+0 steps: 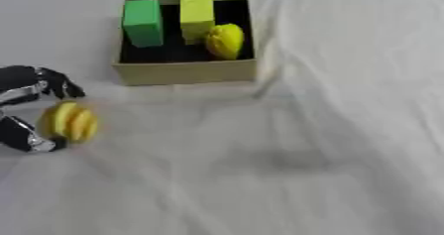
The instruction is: Pick up objects on the table and place them in the box.
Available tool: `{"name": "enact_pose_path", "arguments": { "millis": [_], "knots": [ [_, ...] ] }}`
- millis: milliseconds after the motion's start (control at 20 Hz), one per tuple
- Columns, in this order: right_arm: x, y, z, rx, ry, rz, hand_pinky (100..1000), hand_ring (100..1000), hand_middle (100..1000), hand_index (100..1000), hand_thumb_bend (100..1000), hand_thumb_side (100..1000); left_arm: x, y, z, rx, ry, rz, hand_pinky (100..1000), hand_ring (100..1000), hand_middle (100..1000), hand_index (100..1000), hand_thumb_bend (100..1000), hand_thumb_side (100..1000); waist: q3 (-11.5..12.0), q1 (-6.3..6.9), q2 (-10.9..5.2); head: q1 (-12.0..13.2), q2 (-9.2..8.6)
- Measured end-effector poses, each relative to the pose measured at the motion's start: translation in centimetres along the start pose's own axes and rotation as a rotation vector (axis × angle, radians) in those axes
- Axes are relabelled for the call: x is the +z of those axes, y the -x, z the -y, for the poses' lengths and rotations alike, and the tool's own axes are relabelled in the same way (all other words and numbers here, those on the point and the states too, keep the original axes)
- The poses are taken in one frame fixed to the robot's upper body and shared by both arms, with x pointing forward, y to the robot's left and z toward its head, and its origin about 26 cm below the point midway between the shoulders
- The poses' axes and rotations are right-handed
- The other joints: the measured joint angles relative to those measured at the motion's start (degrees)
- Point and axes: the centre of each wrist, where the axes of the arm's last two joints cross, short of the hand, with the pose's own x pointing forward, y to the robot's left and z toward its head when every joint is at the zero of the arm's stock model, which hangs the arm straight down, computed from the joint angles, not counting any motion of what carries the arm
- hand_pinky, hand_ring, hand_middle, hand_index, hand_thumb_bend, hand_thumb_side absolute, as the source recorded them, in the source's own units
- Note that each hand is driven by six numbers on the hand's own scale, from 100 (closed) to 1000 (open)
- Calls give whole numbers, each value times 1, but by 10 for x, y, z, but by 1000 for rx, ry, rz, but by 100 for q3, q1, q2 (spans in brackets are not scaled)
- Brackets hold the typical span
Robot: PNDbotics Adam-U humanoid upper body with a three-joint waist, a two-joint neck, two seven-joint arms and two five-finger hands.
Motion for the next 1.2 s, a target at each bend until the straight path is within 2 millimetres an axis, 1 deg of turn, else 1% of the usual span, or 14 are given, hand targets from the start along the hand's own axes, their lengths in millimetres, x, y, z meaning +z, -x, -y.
{"name": "enact_pose_path", "arguments": {
  "millis": [150, 250, 400, 500, 550, 650, 1000, 1200],
  "knots": [
    [1, 0, -1, -2, -3, -6, 923, 878, 694, 836, 100, 627, 2, -3, 0, -18, -17, 6, 646, 639, 615, 758, 322, 100, -1, 0, 17, 0, 0],
    [1, 0, -2, -4, -1, -9, 924, 879, 694, 837, 100, 627, 3, -6, 0, -28, -31, 14, 653, 649, 626, 769, 319, 100, -4, 0, 20, 0, 0],
    [4, 0, -3, -7, -1, -20, 925, 880, 693, 837, 100, 627, 8, -12, -3, -40, -55, 34, 646, 641, 619, 761, 294, 100, -7, -2, 20, 0, 0],
    [5, 0, -3, -8, -3, -26, 926, 880, 693, 837, 100, 627, 12, -15, -7, -51, -74, 41, 645, 642, 621, 763, 294, 100, -7, -2, 20, 1, 0],
    [5, 0, -3, -8, -4, -27, 926, 881, 694, 837, 100, 626, 14, -17, -8, -55, -78, 44, 651, 648, 628, 770, 309, 100, -7, -2, 20, 1, 0],
    [5, 1, -4, -8, -7, -32, 926, 882, 694, 838, 100, 625, 17, -19, -10, -60, -82, 46, 642, 632, 611, 754, 298, 100, -7, -2, 20, 1, 1],
    [8, 0, -5, -2, -17, -46, 927, 883, 695, 839, 100, 625, 29, -26, -25, -66, -136, 49, 585, 563, 538, 688, 219, 100, -7, -3, 19, -1, 1],
    [11, 0, -5, -2, -15, -52, 927, 883, 697, 839, 100, 624, 38, -37, -42, -85, -225, 75, 582, 557, 534, 684, 200, 100, -8, 1, -3, -9, 2]
  ]
}}
